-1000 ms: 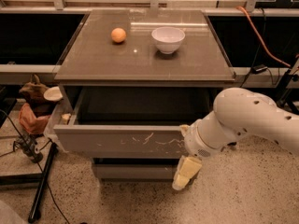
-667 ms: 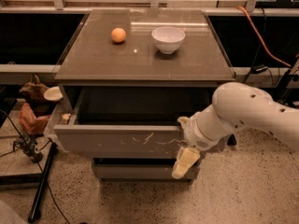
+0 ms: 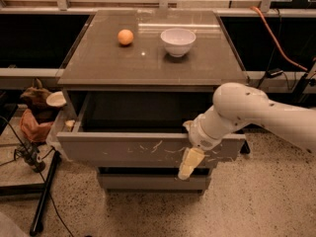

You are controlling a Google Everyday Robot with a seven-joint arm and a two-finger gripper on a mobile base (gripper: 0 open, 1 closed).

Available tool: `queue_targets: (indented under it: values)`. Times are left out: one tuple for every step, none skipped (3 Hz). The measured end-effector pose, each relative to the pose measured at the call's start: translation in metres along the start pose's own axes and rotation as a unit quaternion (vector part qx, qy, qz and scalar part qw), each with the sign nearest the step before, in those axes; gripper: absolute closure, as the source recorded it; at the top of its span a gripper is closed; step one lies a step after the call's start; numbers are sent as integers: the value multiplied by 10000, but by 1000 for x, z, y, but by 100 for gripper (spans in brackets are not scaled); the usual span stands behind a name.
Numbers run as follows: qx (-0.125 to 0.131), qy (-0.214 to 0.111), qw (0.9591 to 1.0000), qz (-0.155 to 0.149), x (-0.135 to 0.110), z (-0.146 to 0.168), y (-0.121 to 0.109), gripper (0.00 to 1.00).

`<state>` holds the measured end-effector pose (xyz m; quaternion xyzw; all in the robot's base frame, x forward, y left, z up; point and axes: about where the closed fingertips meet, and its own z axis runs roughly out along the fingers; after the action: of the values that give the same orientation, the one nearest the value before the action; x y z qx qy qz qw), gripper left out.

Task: Open top drawer

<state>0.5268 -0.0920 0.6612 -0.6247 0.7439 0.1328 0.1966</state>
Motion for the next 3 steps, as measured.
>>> queue_targets:
  values:
    - [-286,4,9996,-36,-1,13,12,0]
    - [-376,9,9993,-35,-3,11,24,0]
    - [-435,67,9990,3,-5,-5,59,0]
